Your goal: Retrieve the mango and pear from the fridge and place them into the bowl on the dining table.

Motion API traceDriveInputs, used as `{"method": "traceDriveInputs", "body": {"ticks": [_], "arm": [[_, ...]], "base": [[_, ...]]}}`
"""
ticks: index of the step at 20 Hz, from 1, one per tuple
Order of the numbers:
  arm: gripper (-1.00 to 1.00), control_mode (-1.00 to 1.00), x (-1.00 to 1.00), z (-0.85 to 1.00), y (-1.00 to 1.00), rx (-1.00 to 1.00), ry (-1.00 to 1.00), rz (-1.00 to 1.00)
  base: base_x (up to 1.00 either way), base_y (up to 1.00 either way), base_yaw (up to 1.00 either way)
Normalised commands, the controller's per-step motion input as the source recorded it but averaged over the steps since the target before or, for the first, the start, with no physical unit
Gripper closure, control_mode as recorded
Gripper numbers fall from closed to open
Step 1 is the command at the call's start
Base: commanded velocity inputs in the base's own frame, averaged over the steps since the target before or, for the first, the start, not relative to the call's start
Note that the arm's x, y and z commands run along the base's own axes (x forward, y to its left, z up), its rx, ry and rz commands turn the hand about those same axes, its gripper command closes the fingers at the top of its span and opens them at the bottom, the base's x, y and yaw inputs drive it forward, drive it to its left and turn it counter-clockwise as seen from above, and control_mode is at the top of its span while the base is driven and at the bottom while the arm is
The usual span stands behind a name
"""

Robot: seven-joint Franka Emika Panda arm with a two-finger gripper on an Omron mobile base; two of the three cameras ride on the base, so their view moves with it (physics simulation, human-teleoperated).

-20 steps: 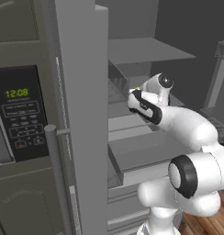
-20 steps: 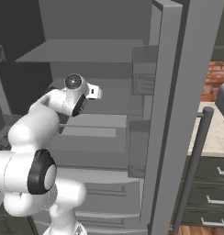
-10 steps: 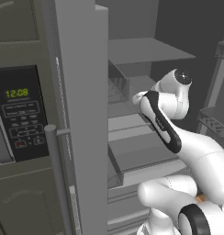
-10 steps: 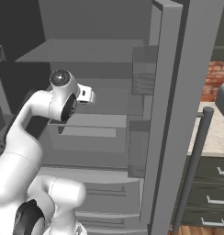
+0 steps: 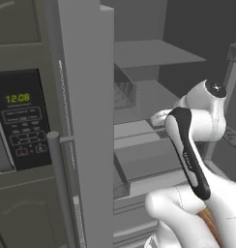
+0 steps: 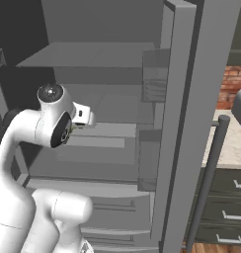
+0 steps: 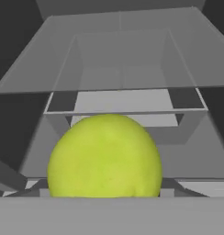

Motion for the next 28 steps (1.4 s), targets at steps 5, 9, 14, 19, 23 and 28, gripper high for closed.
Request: {"method": "traceDriveInputs", "body": {"ticks": [5, 9, 14, 19, 23, 28], "arm": [[1.0, -1.0, -0.99, 0.0, -0.1, 0.0, -0.01, 0.03], [1.0, 1.0, -0.67, 0.0, -0.08, 0.0, 0.0, 0.0], [1.0, 1.0, 0.0, 0.0, 0.0, 0.0, 0.0, 0.0], [1.0, 1.0, 0.0, 0.0, 0.0, 0.0, 0.0, 0.0], [1.0, 1.0, 0.0, 0.0, 0.0, 0.0, 0.0, 0.0], [1.0, 1.0, 0.0, 0.0, 0.0, 0.0, 0.0, 0.0]], "base": [[0.0, 0.0, 0.0], [-0.21, -0.01, 0.0], [-0.89, 0.0, 0.0], [-0.83, 0.0, -0.07], [-0.83, 0.0, -0.19], [-0.61, 0.04, -0.33]]}}
